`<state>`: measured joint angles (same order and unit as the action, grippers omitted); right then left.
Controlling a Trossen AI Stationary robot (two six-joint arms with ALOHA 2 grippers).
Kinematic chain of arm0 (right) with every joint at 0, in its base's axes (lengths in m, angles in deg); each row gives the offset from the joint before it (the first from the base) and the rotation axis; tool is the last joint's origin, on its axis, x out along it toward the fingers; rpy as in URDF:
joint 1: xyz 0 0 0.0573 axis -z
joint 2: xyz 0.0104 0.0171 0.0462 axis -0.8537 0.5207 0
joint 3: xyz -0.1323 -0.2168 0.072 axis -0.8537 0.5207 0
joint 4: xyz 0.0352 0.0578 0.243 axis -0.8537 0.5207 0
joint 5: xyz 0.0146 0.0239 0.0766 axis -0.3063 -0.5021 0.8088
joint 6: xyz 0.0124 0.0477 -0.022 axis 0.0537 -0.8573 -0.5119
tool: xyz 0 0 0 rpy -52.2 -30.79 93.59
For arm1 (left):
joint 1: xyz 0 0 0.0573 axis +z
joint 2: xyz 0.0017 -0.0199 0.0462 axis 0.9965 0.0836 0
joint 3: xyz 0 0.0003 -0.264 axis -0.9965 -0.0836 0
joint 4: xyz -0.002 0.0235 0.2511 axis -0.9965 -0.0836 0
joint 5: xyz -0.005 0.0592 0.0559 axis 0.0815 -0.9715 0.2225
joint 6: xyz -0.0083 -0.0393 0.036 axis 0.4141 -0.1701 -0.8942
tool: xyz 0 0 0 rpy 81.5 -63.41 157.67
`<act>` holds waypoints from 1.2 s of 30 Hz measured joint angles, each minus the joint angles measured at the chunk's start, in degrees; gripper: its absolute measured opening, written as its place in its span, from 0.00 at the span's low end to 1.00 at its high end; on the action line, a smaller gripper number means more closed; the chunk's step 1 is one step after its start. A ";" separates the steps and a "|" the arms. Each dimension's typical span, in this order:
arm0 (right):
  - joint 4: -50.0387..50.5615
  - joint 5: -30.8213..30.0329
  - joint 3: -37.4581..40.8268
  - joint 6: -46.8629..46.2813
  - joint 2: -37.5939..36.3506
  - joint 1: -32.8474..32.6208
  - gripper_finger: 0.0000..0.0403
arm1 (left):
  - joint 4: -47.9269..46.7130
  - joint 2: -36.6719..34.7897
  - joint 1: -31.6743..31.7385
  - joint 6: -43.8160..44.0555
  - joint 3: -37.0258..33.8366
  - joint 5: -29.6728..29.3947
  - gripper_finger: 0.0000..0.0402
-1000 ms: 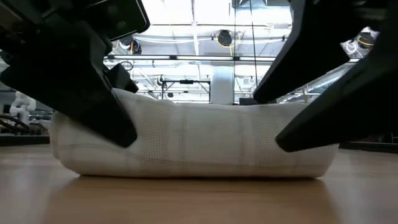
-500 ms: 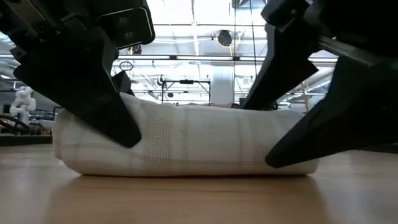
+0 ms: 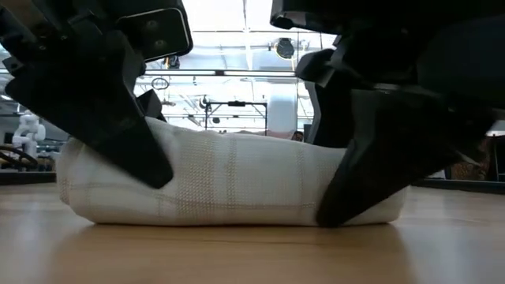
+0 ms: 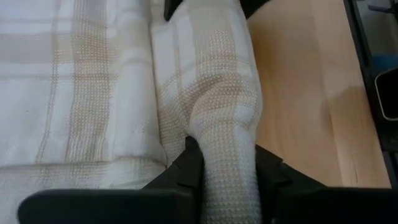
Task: Roll towel
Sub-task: Roll the white kitchen towel
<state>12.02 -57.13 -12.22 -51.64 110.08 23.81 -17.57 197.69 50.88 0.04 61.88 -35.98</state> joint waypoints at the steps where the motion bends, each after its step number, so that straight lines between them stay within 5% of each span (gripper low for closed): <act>1: -0.20 0.26 -0.01 0.10 0.00 0.21 0.38 | -0.02 0.00 -0.29 -0.40 -0.02 -0.18 0.21; 6: -2.05 1.70 -0.07 0.82 0.00 0.93 0.26 | -0.89 -0.80 -2.02 -2.27 -0.14 -0.70 0.38; 15: -3.57 6.18 -0.09 -2.45 0.04 2.30 0.26 | -12.47 -10.34 -6.05 -1.15 -0.36 -2.96 0.64; 23: -7.21 12.84 -0.04 -6.48 0.05 3.38 0.27 | -12.08 -12.59 -15.38 -6.14 -0.22 -24.76 0.66; 29: -10.62 18.26 0.01 -10.21 0.10 4.25 0.27 | -9.05 -7.75 -18.37 -7.03 -0.13 -29.99 0.66; 36: -12.51 20.19 0.02 -14.47 0.13 4.59 0.27 | 4.00 -0.82 -19.94 -20.22 -0.15 -30.37 0.66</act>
<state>-0.49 -36.94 -12.20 -66.12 110.21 28.40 -13.57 196.87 30.94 -20.18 61.73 -66.35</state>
